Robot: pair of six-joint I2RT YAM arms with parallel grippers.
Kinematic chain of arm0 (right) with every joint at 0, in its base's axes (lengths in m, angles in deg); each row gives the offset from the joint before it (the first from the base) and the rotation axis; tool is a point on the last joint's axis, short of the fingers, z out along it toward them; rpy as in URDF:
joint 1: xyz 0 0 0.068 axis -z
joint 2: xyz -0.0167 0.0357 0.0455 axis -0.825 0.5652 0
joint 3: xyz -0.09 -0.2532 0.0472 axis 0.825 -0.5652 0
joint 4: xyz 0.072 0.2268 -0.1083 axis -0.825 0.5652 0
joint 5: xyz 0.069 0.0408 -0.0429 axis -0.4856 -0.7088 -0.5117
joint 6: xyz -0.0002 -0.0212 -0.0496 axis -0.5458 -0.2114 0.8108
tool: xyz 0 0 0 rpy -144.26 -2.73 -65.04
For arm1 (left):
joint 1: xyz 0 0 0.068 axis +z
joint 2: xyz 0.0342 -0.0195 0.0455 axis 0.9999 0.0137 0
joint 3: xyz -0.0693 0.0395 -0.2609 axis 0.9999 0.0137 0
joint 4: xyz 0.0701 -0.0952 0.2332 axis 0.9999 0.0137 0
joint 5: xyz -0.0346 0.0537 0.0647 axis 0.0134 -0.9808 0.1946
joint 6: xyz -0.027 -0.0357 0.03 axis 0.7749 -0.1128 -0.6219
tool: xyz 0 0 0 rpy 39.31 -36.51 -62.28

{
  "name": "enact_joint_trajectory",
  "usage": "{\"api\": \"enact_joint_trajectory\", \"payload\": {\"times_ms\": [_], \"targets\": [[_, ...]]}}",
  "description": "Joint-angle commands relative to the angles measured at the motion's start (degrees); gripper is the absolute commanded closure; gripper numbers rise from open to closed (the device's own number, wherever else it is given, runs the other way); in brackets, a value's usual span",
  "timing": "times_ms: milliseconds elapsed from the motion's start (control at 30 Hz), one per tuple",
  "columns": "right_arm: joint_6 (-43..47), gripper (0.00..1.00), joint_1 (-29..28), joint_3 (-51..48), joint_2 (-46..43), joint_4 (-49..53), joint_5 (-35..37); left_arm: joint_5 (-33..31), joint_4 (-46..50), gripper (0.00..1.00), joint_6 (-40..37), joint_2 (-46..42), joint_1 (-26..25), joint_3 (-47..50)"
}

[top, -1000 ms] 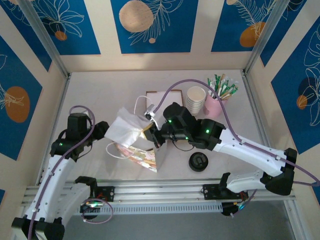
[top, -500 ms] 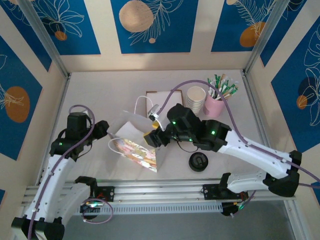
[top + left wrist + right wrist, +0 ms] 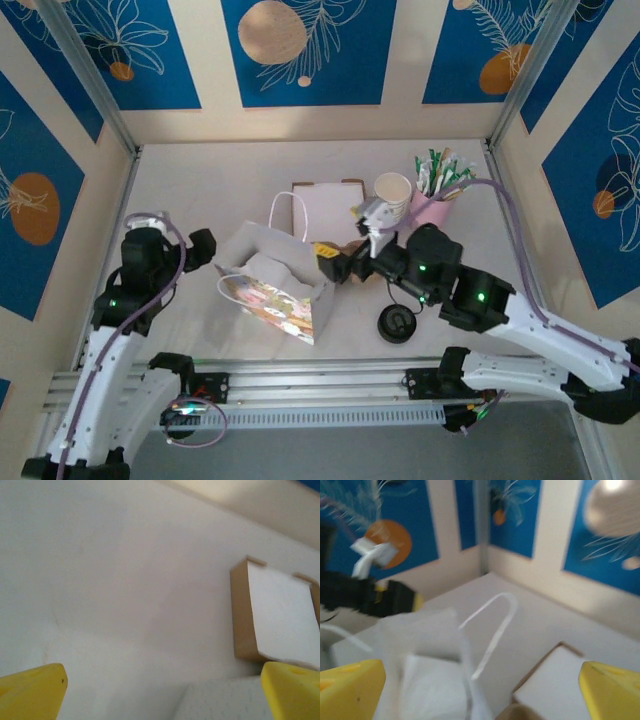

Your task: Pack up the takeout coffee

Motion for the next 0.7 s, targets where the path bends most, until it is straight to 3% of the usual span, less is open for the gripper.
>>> {"api": "enact_joint_trajectory", "payload": {"times_ms": [0, 67, 133, 267, 400, 533, 667], "targets": [[8.03, 0.01, 5.49, -7.16, -4.83, -14.65, 9.08, -14.24, -6.07, 0.00, 2.24, -2.06, -0.61, 3.43], [5.88, 0.01, 11.24, -11.67, -8.10, -16.15, 10.72, -17.32, -8.66, 0.00, 5.14, -2.95, -0.55, 5.62], [0.71, 0.01, 20.32, -17.22, -11.94, -16.23, 7.23, -16.07, -15.14, 0.00, 1.24, -3.01, -0.61, 8.81], [-6.82, 0.01, 36.34, -27.08, -14.52, -17.52, 4.73, -21.04, -19.92, 0.00, -0.62, -0.98, -0.49, 12.08], [-10.68, 0.01, 49.18, -34.83, -11.65, -23.05, -5.57, -28.57, -28.52, 0.00, -5.16, -0.88, -0.51, 18.87], [-11.07, 0.01, 55.23, -37.90, -3.81, -28.34, -10.18, -33.67, -36.50, 0.00, -10.83, -0.54, -0.51, 24.28], [-6.07, 0.01, 57.20, -38.44, 7.82, -34.18, -11.16, -32.92, -44.07, 0.00, -13.83, 3.17, -0.52, 27.66]]}}
